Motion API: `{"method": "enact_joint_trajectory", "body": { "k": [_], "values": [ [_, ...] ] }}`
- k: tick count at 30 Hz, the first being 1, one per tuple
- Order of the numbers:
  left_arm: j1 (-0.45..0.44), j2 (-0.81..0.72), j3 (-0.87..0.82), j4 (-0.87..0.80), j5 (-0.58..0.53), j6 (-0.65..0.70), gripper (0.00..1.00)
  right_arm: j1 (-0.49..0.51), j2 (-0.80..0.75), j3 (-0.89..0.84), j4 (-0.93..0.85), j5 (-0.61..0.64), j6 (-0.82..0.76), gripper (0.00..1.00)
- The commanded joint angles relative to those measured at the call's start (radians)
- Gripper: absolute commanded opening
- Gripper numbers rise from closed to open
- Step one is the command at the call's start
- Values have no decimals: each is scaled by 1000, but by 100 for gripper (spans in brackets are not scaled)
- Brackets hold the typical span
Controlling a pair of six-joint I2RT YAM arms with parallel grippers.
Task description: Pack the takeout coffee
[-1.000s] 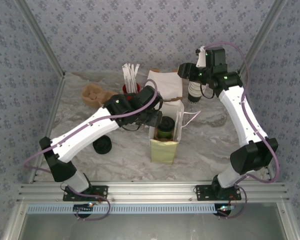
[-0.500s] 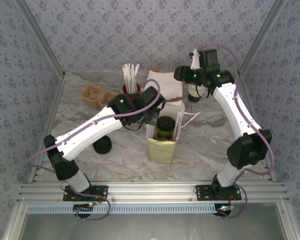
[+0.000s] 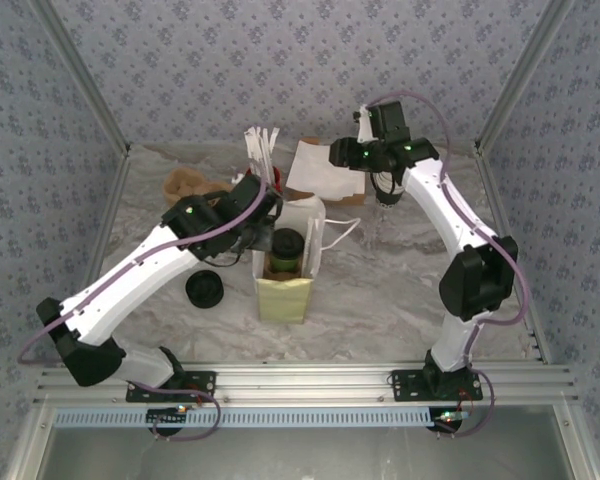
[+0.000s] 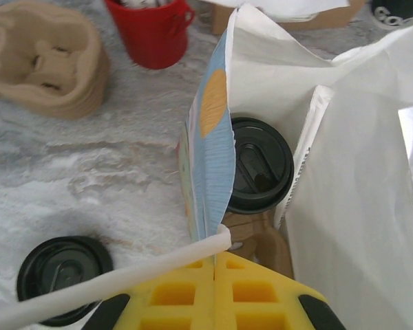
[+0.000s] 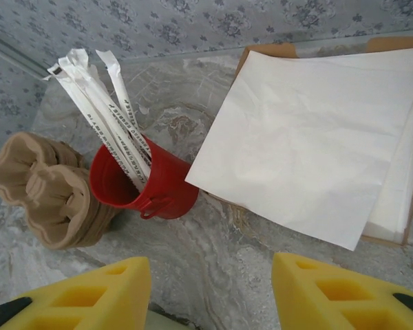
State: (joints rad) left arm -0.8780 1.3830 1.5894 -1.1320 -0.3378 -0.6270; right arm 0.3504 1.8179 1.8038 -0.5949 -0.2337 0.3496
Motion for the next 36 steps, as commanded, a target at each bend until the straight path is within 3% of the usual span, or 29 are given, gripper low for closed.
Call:
{"method": "enact_joint_trajectory", "body": {
  "k": [1,6,15,17,36],
  "values": [
    [34,-61,-43,-26,-14,-22,2,29,51,60,4,42,-27,50],
    [78,-113,-88,-28,0,-19,3,76,147,128,-20,116,-49,50],
    [88,-176,-97,3,15,14,40,116,346,318,-108,259,-52,53],
    [87,-197,-87,3,-2,20,43,116,390,362,-126,274,-51,53],
    [85,-325,-20,45,-31,95,45,90,684,631,-215,406,-41,55]
  ]
}}
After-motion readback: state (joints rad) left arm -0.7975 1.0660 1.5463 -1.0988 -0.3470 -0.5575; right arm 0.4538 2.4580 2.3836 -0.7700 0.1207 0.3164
